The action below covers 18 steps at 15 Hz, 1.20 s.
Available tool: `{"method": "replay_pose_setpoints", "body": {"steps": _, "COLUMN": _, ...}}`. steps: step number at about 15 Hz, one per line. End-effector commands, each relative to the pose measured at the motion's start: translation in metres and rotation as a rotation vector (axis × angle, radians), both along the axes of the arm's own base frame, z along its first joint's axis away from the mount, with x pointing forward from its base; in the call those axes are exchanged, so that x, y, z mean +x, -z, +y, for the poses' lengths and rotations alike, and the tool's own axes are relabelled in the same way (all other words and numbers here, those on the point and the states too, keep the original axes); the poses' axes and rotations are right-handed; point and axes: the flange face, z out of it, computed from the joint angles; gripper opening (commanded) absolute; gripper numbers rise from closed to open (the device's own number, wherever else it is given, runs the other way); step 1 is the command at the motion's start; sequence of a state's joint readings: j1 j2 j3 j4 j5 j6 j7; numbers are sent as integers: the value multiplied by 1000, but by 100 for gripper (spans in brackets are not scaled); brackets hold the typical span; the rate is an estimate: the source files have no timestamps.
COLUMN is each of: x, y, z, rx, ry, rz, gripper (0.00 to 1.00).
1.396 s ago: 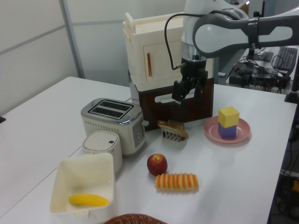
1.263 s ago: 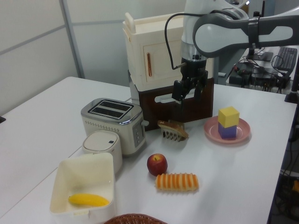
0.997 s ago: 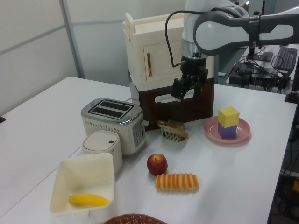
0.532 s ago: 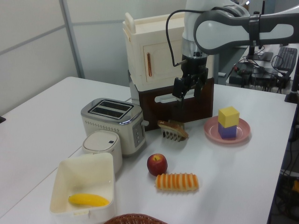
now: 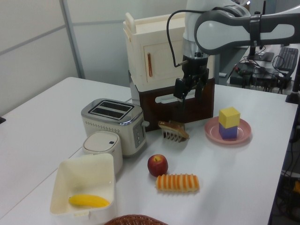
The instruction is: Put the yellow cube on the table
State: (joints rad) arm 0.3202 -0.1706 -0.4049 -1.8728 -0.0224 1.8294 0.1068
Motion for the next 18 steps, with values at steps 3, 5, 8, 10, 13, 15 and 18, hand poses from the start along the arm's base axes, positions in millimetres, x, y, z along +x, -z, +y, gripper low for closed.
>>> {"method": "replay_pose_setpoints", "body": {"steps": 3, "x": -7, "y": -4, "z": -4, "rx": 7, "ry": -18, "rz": 21, "gripper": 100}}
{"method": "replay_pose_setpoints", "body": {"steps": 5, "x": -5, "y": -3, "z": -5, "rx": 4, "ry": -15, "rz": 22, "gripper": 100}}
{"method": "replay_pose_setpoints", "body": {"steps": 8, "x": -4, "y": 0, "z": 0, "rx": 4, "ry": -25, "rz": 28, "gripper": 100}}
{"method": "replay_pose_setpoints", "body": {"steps": 10, "x": -5, "y": 3, "z": -1, "rx": 5, "ry": -22, "rz": 44, "gripper": 100}}
{"method": "replay_pose_setpoints", "body": {"steps": 13, "x": -8, "y": 0, "z": -1, "rx": 11, "ry": -23, "rz": 60, "gripper": 100}}
{"method": "replay_pose_setpoints", "body": {"steps": 15, "x": -10, "y": 2, "z": -1, "rx": 13, "ry": -23, "rz": 71, "gripper": 100}}
{"method": "replay_pose_setpoints", "body": {"steps": 18, "x": -10, "y": 4, "z": 2, "rx": 13, "ry": -30, "rz": 78, "gripper": 100}}
